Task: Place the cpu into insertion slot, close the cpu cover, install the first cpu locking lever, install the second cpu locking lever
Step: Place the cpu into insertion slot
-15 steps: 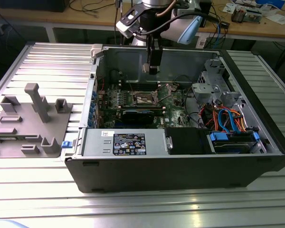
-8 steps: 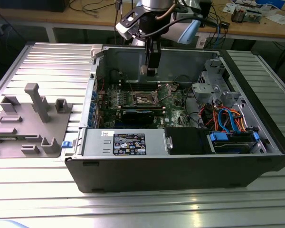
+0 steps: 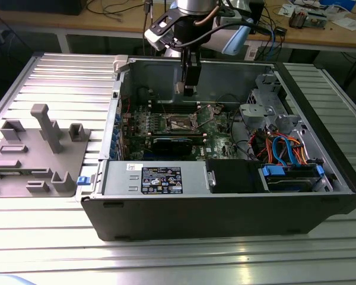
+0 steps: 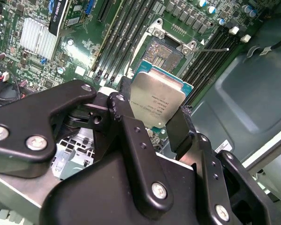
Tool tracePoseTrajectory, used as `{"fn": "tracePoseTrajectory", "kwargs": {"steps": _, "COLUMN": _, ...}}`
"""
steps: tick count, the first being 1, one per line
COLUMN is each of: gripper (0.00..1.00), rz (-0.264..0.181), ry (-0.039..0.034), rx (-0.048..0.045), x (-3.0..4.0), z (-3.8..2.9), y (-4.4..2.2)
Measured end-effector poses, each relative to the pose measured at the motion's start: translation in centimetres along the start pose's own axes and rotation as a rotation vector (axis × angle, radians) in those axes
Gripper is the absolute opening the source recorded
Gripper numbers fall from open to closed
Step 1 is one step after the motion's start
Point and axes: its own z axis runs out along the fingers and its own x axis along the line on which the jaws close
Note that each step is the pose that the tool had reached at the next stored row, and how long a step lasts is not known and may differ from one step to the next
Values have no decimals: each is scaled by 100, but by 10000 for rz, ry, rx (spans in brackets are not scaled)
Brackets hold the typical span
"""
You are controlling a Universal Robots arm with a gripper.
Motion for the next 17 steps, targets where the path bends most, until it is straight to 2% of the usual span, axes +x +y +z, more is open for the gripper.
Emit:
{"fn": "tracePoseTrajectory", "kwargs": {"steps": 8, "gripper": 54, "rz": 0, "ry": 4, "rx": -3, "x": 1, "z": 9, "y": 0}}
{"fn": "tracePoseTrajectory", "kwargs": {"steps": 13, "gripper": 54, "rz": 3, "ry": 0, "rx": -56, "x": 2, "z": 70, "y": 0}}
{"fn": "tracePoseTrajectory", "kwargs": {"steps": 14, "gripper": 54, "rz": 19, "ry": -1, "rx": -108, "x": 3, "z": 90, "y": 0}}
{"fn": "tracePoseTrajectory", "kwargs": {"steps": 17, "gripper": 54, "rz": 57, "ry": 9, "rx": -123, "x": 12, "z": 159, "y": -1}}
